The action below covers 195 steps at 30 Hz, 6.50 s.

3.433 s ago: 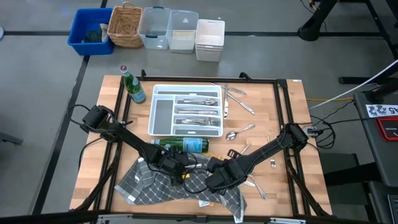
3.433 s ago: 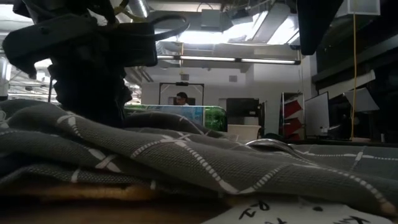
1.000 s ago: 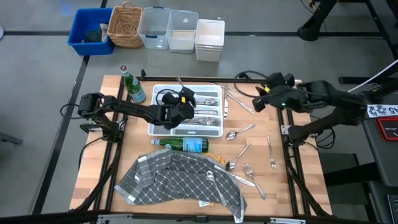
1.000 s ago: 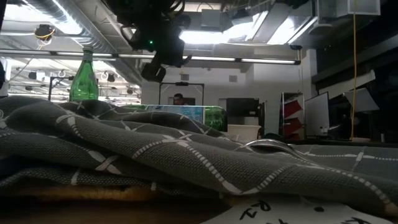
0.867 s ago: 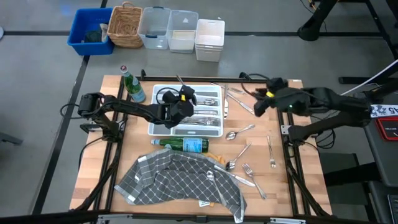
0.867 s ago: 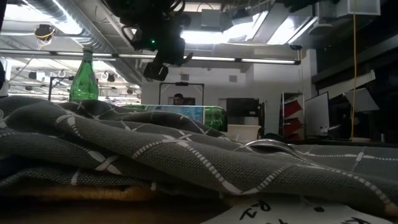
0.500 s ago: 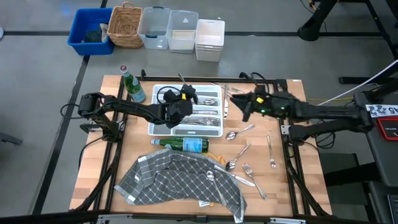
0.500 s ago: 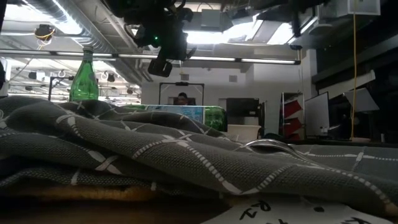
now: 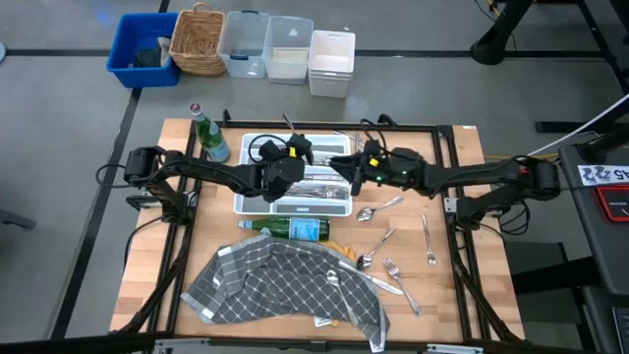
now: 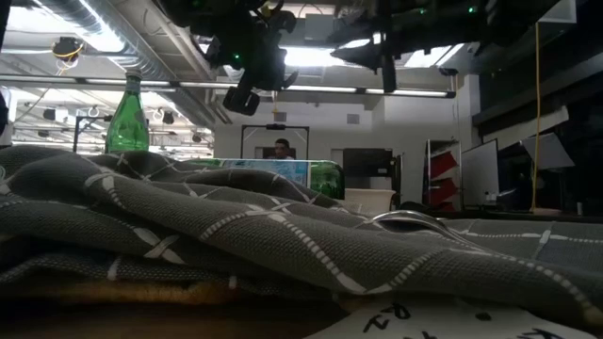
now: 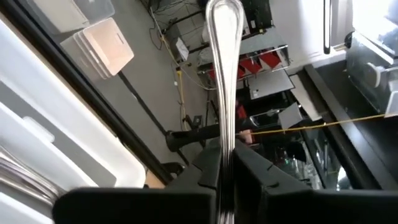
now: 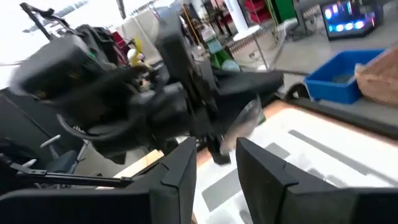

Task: Sort silverware
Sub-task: Put the silver fork into the silverware tray, then put the silver spoon into the silverware tray

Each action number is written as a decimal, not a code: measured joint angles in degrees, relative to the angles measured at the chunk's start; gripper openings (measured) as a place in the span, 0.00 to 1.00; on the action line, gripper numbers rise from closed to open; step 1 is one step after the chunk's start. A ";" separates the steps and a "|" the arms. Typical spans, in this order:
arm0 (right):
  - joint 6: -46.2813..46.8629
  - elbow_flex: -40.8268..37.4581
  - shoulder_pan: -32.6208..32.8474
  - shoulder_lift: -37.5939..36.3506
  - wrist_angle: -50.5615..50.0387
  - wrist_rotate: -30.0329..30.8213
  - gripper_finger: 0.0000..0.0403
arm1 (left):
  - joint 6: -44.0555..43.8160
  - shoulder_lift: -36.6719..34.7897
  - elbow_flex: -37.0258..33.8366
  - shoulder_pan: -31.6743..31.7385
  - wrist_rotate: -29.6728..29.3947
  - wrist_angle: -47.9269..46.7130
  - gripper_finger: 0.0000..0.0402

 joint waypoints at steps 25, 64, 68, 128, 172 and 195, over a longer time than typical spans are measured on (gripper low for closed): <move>1.60 3.91 0.07 4.21 -11.26 -0.52 0.29 | 23.38 0.00 0.00 -1.53 10.73 -0.02 0.03; 12.54 4.02 0.17 7.40 -10.06 -4.91 0.29 | 36.99 1.11 0.00 -3.63 21.90 2.69 0.05; 12.38 4.02 0.17 7.55 -9.33 -4.94 0.29 | 36.79 1.11 0.00 -3.63 21.96 2.88 0.05; -53.59 8.53 -17.16 17.17 -20.13 -10.17 0.01 | 56.51 -17.27 0.02 -4.33 26.64 -36.22 0.22; -64.60 31.84 -15.74 33.12 -50.42 4.08 0.23 | 53.71 -17.25 0.00 -6.97 26.69 -41.13 0.21; 8.52 42.71 -7.30 27.99 -103.11 -10.49 0.18 | 58.38 -17.25 0.00 -6.80 26.69 -41.89 0.21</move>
